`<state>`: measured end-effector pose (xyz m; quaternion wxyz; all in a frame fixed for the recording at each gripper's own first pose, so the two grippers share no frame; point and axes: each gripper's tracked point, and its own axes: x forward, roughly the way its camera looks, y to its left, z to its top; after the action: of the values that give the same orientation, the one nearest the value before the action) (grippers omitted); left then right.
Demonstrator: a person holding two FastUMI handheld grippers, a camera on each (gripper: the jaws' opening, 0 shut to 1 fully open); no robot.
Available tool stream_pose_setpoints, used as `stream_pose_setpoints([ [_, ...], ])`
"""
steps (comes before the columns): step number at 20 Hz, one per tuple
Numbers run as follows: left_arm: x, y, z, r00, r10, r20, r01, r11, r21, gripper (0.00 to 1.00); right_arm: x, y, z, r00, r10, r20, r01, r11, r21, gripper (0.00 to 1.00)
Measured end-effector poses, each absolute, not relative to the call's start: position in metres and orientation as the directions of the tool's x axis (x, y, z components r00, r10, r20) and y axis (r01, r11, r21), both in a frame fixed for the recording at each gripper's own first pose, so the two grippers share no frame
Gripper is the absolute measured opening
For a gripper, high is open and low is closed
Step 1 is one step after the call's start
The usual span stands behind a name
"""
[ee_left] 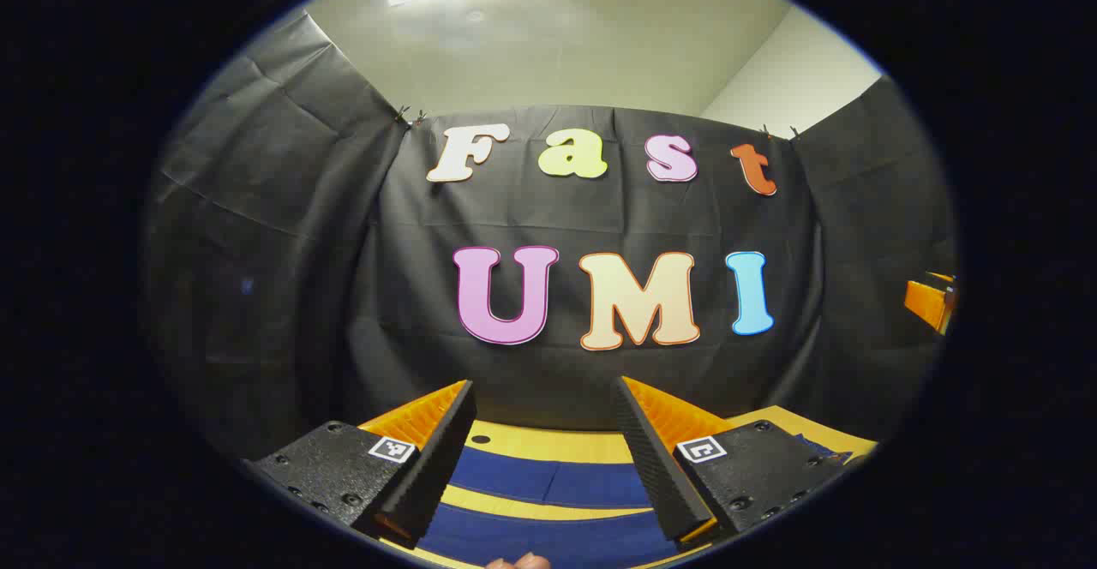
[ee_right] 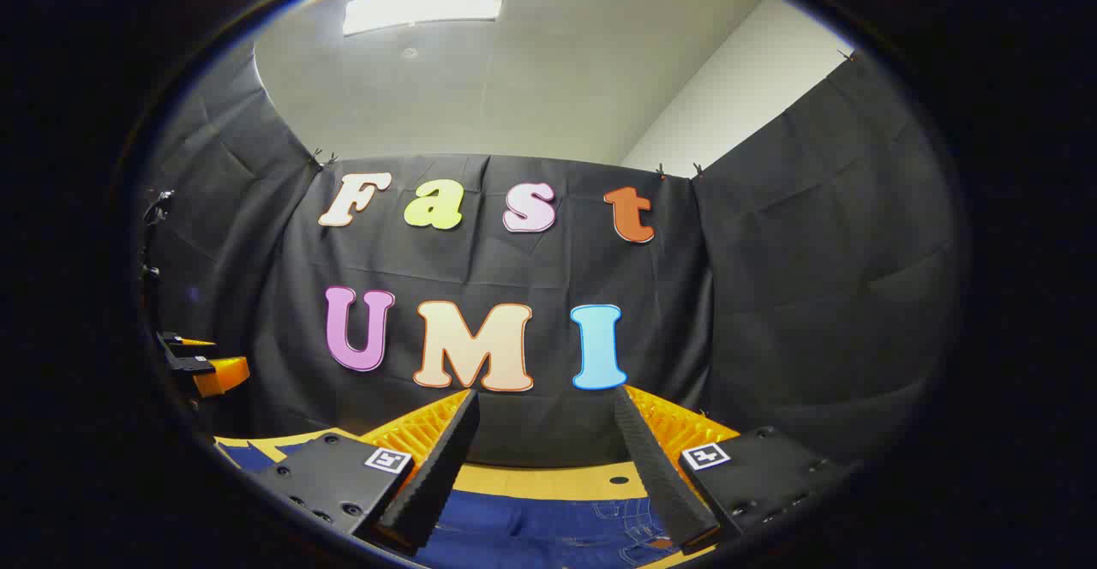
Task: Grasp the waist and the cuffs of the jeans and fold them to make the two legs overlap; first hold the waist and fold one-third of the jeans toward the cuffs, then hold the cuffs and fold the remaining one-third in the same direction to finish folding.
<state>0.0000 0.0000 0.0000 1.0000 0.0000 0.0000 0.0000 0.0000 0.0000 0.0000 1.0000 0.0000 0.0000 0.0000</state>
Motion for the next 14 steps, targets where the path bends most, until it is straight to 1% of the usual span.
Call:
stream_pose_setpoints([
  [2, 0.000, 0.000, -0.001, 1.000, 0.001, -0.001, -0.001, 1.000, -0.001, 0.94, 0.001, -0.001, -0.001, 1.000, -0.001, -0.003, 0.001, 1.000, 0.001, 0.98],
  [4, 0.000, 0.002, -0.003, 1.000, 0.004, -0.005, -0.004, 1.000, 0.001, 0.93, 0.003, -0.002, -0.002, 1.000, -0.003, -0.003, 0.003, 1.000, 0.002, 0.98],
  [6, 0.001, 0.002, -0.005, 1.000, 0.005, -0.009, -0.005, 1.000, 0.002, 0.94, 0.004, -0.002, -0.003, 1.000, -0.005, -0.003, 0.005, 1.000, 0.003, 0.98],
  [7, 0.002, 0.003, -0.004, 1.000, 0.006, -0.010, -0.006, 1.000, 0.003, 0.93, 0.005, -0.002, -0.003, 1.000, -0.006, -0.002, 0.006, 1.000, 0.003, 0.98],
  [8, 0.002, 0.004, -0.005, 1.000, 0.007, -0.011, -0.006, 1.000, 0.003, 0.94, 0.006, -0.003, -0.003, 1.000, -0.007, -0.001, 0.007, 1.000, 0.003, 0.98],
  [11, 0.004, 0.005, -0.007, 1.000, 0.001, -0.016, -0.001, 1.000, -0.001, 0.93, 0.007, -0.003, -0.003, 1.000, -0.016, -0.002, 0.016, 1.000, 0.009, 0.98],
  [13, 0.006, 0.007, -0.009, 1.000, -0.004, -0.021, 0.004, 1.000, 0.001, 0.94, 0.006, -0.004, -0.004, 1.000, -0.027, -0.002, 0.027, 1.000, 0.004, 0.98],
  [14, 0.008, 0.008, -0.010, 1.000, -0.007, -0.023, 0.007, 1.000, -0.002, 0.92, 0.006, -0.004, -0.005, 1.000, -0.030, -0.002, 0.030, 1.000, 0.001, 0.98],
])
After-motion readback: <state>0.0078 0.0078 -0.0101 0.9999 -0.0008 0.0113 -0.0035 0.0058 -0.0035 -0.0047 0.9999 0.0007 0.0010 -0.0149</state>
